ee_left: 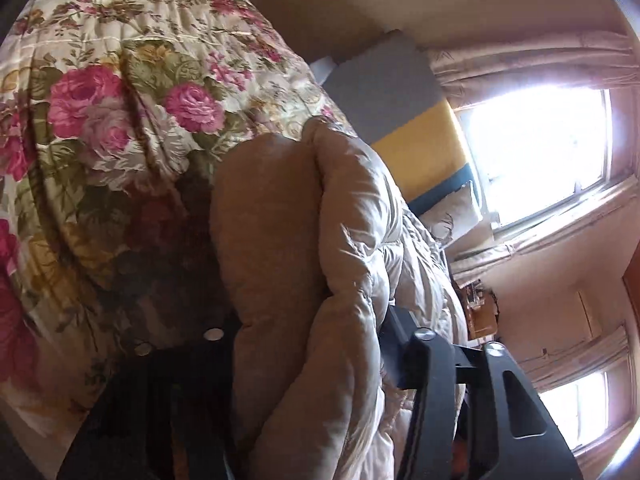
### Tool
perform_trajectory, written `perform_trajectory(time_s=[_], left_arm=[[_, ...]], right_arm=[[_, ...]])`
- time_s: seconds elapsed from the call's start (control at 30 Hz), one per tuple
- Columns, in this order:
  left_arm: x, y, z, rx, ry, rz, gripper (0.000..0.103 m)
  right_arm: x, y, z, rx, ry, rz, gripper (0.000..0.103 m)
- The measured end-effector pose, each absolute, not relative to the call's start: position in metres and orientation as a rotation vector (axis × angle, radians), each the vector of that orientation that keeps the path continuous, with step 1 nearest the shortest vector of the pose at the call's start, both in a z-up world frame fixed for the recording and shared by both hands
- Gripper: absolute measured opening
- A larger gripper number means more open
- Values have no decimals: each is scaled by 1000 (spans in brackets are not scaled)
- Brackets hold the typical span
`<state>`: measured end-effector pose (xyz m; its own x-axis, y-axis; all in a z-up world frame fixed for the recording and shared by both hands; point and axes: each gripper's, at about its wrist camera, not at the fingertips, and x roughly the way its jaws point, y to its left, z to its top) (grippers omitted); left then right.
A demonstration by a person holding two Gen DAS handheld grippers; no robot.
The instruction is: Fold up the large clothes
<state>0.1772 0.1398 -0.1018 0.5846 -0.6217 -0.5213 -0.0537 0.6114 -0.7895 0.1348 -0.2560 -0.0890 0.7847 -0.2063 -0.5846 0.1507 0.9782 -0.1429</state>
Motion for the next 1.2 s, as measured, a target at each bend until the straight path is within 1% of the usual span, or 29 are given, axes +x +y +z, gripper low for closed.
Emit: perform_trajectory(time_s=[0.1,0.17,0.27,0.33,0.43,0.53,0.7,0.8,0.97,1.1,1.2], left_arm=[[177,150,-100,-905,880,-360,31],[172,154,-92,-877,851,-348,29],[170,154,-85,-845,821,-346,28],[170,154,-87,-827,824,-344,28],[175,158,-98,-862,836,-338,28],[173,156,-103,-849,837,-338,28],[171,151,-103,-814,829,-327,28],[169,154,-99,-830,828,-326,28],[163,152,-88,-812,804,-326,28],[160,151,-78,-812,781,-332,27],[155,146,-65,-801,755,-342,27]], right_arm=[[141,-254,-82,-105,690,-187,101],[144,-252,-69,-119,691,-176,101],[157,-252,-50,-109,658,-150,101],[175,-251,-48,-153,681,-168,101],[206,-252,-67,-216,751,-204,101],[221,-263,-91,-143,783,-170,101],[220,-267,-92,-135,784,-166,101],[200,-265,-76,-153,773,-210,101],[124,-244,-61,-172,697,-165,101],[81,-230,-85,-223,649,-168,101],[75,-236,-107,-154,623,-166,101]])
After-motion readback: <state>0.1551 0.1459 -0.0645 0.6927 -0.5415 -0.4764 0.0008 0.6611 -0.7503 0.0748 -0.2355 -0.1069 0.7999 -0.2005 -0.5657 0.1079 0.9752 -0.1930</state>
